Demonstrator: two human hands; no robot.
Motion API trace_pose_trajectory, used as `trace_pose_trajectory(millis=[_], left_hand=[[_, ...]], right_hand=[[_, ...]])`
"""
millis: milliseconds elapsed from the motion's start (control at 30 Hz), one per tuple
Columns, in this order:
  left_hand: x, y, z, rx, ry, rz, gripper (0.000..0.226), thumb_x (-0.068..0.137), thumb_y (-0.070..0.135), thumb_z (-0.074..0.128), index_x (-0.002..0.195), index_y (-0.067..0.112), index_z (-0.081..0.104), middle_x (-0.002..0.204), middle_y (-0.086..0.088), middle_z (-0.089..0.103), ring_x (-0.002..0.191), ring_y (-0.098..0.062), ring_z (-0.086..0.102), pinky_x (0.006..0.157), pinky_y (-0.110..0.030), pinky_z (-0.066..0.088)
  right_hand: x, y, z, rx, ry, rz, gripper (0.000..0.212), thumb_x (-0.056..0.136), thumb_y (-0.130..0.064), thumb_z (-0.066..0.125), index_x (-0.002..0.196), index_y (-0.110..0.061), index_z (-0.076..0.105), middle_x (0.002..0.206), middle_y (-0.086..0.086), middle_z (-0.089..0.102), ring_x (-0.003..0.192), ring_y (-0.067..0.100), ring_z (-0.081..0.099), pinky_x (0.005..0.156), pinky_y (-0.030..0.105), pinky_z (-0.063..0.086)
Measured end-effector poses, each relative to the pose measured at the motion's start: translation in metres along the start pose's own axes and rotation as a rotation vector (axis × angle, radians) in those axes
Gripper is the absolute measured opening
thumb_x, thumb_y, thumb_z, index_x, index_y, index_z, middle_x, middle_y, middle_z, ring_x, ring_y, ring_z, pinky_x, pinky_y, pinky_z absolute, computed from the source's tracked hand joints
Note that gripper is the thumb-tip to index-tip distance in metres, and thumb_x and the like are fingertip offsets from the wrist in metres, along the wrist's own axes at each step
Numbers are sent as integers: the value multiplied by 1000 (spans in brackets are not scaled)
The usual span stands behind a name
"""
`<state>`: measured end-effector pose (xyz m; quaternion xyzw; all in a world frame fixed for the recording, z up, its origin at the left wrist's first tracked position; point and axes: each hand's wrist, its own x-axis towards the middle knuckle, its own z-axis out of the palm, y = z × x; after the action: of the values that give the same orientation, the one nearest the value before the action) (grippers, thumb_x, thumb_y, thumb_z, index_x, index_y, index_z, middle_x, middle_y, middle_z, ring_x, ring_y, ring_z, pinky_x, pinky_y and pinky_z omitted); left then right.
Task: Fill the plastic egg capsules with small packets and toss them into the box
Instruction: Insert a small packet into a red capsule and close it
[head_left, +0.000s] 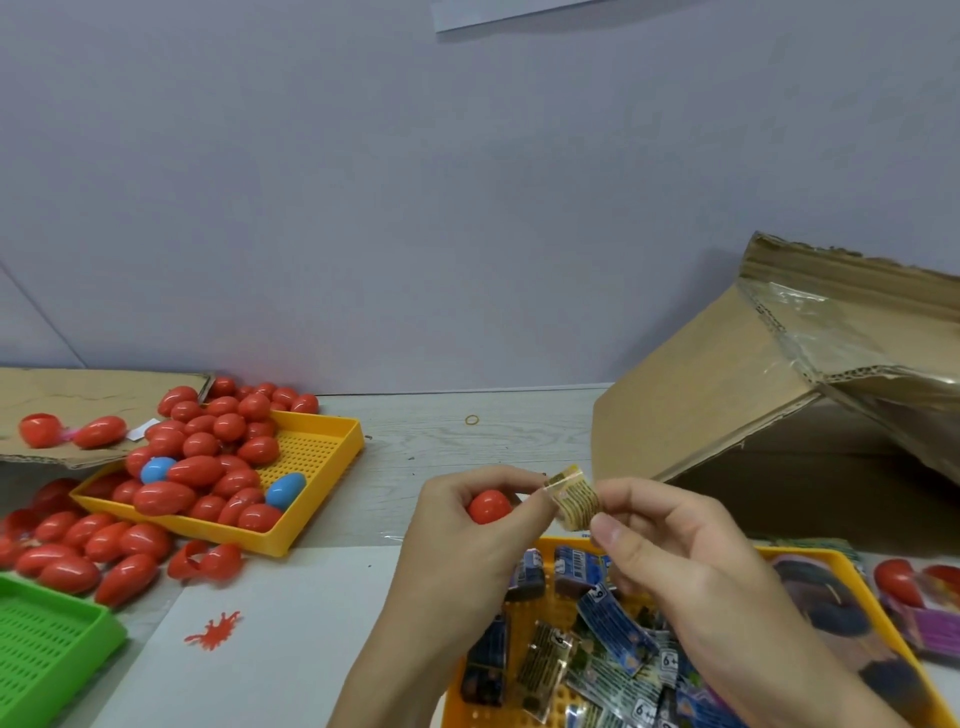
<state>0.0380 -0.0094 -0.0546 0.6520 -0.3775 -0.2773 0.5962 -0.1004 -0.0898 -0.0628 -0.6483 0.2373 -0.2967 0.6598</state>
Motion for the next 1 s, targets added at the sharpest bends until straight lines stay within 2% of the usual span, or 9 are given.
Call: trace_pose_trajectory(millis=[33,200,367,467,567,667,767,867,1000], left_hand=[[0,2,1,1,46,28,2,75,29,78,77,27,78,60,10,61,53,-2,53,53,-16,46],[-2,0,6,151,102,215,21,82,14,74,70,31,78,60,18,64,58,1,60,54,-9,46],[-3,-3,8,399,81,402,15,84,18,76,86,32,78,67,18,64,68,-5,62,58,-15,46],[-3,-3,9,558,26,533,22,85,30,67,105,38,69,69,10,60,67,-10,58,56,-27,45],[-2,-5,10,643,10,575,29,86,36,62,114,42,59,69,11,58,66,-10,55,55,-32,46],[-2,-5,9,649,45,568,20,85,35,62,104,35,70,69,16,57,69,-5,55,56,-23,45],[-2,-5,10,638,93,549,15,85,33,63,95,32,73,67,21,56,68,-1,55,58,-17,43],[-3,-4,11,570,110,492,13,85,34,64,94,32,73,67,29,55,70,5,55,62,-7,39],[-5,-2,12,466,104,389,7,88,31,71,83,33,66,69,4,58,63,-11,55,52,-18,42]], right_hand=[[0,-1,0,-31,-4,-12,31,65,-47,60,93,-41,74,68,-15,63,67,-6,56,74,26,39],[-1,-8,1,-39,12,12,28,78,-67,59,80,-45,75,66,-20,66,62,-12,57,71,21,37],[1,3,-6,-50,212,49,98,70,-81,55,86,16,58,68,12,47,54,9,47,66,23,37],[1,4,-7,-66,235,57,88,66,-74,53,75,14,55,61,10,41,51,11,43,63,18,38],[1,0,-5,-66,178,50,50,68,-60,61,71,-13,75,51,-7,54,52,-2,53,60,13,42],[-2,-5,-2,-58,145,44,35,69,-55,59,68,-25,78,57,-2,57,55,0,52,65,25,36],[-1,-2,-3,-114,129,60,54,70,-60,58,73,-7,72,74,30,50,65,23,51,67,37,42],[-1,-2,-3,-88,94,91,76,84,-59,58,94,17,56,91,46,46,85,56,52,87,62,46],[-2,-4,0,-80,81,64,74,83,-57,55,94,17,56,91,47,46,90,60,48,89,67,43]])
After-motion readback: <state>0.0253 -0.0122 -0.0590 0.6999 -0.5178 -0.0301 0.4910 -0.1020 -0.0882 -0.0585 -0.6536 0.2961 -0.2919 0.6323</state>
